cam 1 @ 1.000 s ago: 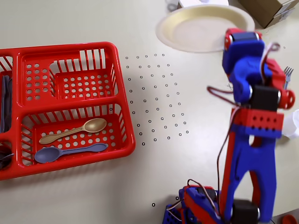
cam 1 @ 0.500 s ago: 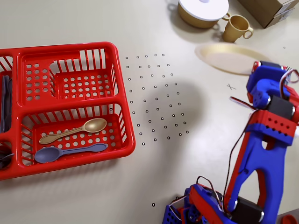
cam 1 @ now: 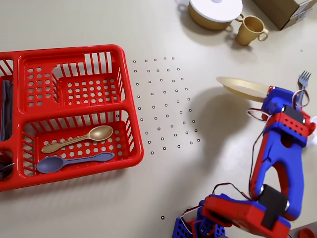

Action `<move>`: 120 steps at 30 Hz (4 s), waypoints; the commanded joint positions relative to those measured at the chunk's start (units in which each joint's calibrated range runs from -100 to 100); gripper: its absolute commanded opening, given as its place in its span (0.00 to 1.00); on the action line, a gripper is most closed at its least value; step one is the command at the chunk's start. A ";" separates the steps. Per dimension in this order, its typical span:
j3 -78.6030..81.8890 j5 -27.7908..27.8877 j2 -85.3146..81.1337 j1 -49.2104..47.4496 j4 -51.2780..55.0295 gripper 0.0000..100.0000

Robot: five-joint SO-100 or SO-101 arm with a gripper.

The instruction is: Grasp the plate, place it on the cross drawn on the table.

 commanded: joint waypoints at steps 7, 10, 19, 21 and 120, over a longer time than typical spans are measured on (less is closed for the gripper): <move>6.59 -0.98 2.09 1.01 -16.79 0.00; 5.60 -1.12 5.13 1.30 -19.28 0.00; -1.48 -1.22 14.77 1.30 -23.87 0.00; -1.75 -0.15 15.53 1.09 -24.59 0.01; 76.13 -8.60 -82.87 -43.71 16.61 0.00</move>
